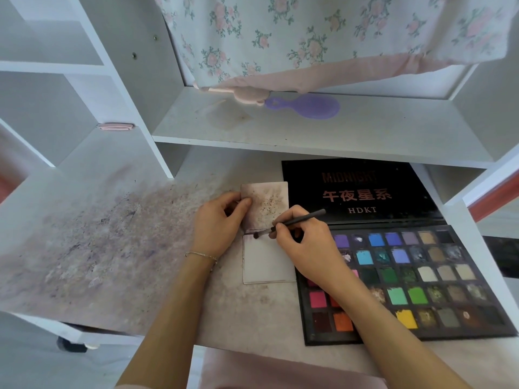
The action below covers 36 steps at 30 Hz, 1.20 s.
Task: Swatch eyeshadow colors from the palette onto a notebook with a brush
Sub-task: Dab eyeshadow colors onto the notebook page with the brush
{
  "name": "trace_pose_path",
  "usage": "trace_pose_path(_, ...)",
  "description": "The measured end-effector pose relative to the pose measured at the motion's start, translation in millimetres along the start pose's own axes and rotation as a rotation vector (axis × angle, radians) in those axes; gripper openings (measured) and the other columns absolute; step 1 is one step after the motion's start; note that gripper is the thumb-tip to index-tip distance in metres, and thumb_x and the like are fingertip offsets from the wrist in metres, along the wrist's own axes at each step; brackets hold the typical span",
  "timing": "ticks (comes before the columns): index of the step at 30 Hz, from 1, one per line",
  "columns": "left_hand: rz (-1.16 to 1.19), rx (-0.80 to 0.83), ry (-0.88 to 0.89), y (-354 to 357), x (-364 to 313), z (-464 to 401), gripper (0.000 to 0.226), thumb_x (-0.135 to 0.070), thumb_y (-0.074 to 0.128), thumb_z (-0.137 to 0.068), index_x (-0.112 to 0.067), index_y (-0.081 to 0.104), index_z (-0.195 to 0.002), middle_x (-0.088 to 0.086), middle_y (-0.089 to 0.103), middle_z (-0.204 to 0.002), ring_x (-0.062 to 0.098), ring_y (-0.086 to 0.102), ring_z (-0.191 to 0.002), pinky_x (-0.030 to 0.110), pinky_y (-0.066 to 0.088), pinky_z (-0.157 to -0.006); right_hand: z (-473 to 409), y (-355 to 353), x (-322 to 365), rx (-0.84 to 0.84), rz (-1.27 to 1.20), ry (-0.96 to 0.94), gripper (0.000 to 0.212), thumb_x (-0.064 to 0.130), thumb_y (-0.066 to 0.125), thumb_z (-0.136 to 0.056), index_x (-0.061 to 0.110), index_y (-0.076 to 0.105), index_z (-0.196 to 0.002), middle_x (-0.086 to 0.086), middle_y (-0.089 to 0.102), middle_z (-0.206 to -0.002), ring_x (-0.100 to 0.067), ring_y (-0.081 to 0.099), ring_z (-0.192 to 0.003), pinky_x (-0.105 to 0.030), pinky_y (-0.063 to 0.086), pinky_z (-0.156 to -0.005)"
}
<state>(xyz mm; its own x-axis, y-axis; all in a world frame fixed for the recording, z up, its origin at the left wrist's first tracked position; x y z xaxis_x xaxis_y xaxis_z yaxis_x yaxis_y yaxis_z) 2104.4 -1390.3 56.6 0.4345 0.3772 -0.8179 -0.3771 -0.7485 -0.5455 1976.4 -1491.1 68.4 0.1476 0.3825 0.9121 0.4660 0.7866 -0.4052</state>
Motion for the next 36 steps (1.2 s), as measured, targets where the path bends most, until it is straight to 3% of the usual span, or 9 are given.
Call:
trace_pose_path(8,0.0,-0.003,0.0,-0.5,1.2,0.4,0.014,-0.023,0.059,-0.087,-0.018,0.07,-0.094,-0.007,0.068,-0.084,0.013,0.064,-0.079,0.037,0.053,-0.075,0.5,-0.1,0.8,0.002,0.015,0.004,0.02,0.015,0.052,-0.087,0.031,0.049,-0.076,-0.005,0.065,-0.081,-0.02,0.063,-0.082,-0.039,0.053,-0.075)
trace_pose_path(13,-0.006,-0.006,0.003,-0.1,1.9,0.2,0.013,-0.023,0.059,-0.087,-0.017,0.07,-0.09,0.002,0.07,-0.082,0.017,0.064,-0.077,0.041,0.052,-0.073,0.4,-0.3,0.5,0.016,0.03,0.014,0.018,0.015,0.053,-0.086,0.029,0.05,-0.076,-0.003,0.065,-0.081,-0.017,0.063,-0.082,-0.038,0.053,-0.076)
trace_pose_path(36,-0.002,-0.01,0.004,1.0,2.7,-0.5,0.014,-0.023,0.059,-0.087,-0.014,0.07,-0.091,0.003,0.07,-0.083,0.018,0.064,-0.077,0.04,0.053,-0.073,-0.7,-0.3,0.7,0.026,0.023,-0.021,0.021,0.013,0.053,-0.086,0.03,0.049,-0.075,-0.003,0.065,-0.082,-0.017,0.063,-0.083,-0.038,0.053,-0.076)
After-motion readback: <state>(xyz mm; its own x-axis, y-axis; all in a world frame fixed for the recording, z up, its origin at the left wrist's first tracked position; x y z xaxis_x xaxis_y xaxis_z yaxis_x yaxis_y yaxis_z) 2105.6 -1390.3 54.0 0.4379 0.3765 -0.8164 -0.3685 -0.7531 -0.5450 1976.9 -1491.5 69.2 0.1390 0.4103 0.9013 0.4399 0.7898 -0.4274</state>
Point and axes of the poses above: each hand's wrist, its own z-axis away from the middle knuckle, its own y-axis out of the palm, x = y × z, the point moved 3 cm from there along -z, towards the middle knuckle
